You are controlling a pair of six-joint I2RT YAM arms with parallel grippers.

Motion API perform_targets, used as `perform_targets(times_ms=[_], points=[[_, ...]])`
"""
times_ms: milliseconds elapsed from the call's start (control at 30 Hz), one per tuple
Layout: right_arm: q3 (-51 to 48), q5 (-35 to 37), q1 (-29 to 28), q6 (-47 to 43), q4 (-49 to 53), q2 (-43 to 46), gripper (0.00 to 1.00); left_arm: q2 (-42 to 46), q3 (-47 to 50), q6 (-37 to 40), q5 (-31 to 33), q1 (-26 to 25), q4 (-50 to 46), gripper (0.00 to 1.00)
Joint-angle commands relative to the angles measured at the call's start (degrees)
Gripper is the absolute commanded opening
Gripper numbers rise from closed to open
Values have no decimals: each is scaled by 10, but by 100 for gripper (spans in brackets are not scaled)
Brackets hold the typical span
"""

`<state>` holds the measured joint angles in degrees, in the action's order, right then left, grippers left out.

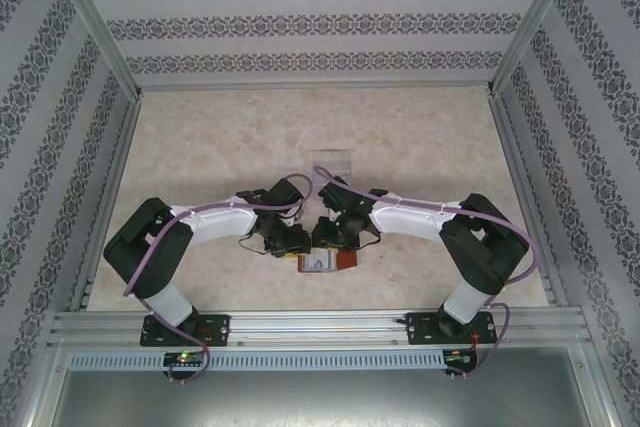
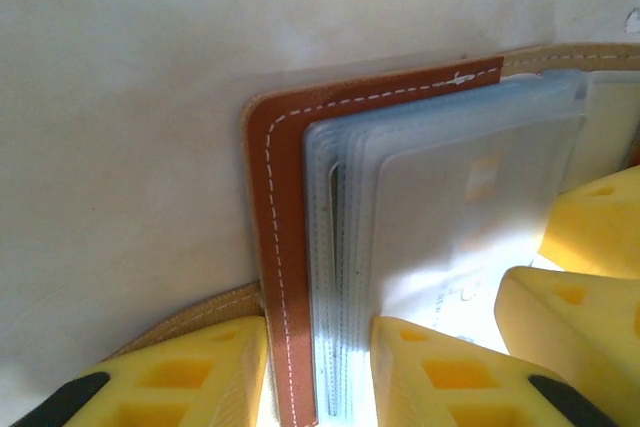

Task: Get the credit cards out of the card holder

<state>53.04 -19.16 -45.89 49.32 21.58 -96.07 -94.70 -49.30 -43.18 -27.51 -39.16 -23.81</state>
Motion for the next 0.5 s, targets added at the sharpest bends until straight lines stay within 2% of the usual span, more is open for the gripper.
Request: perform_targets(times_ms=[0,267,467], points=[[2,30,0,-7,43,-12,39,1,20,-11,10,8,10,37],[22,67,-1,-24,90,8,43,4,27,-15,-4,14,21,39],[25,62,-1,-24,89,22,44,6,25,-14,-5,15,19,38]])
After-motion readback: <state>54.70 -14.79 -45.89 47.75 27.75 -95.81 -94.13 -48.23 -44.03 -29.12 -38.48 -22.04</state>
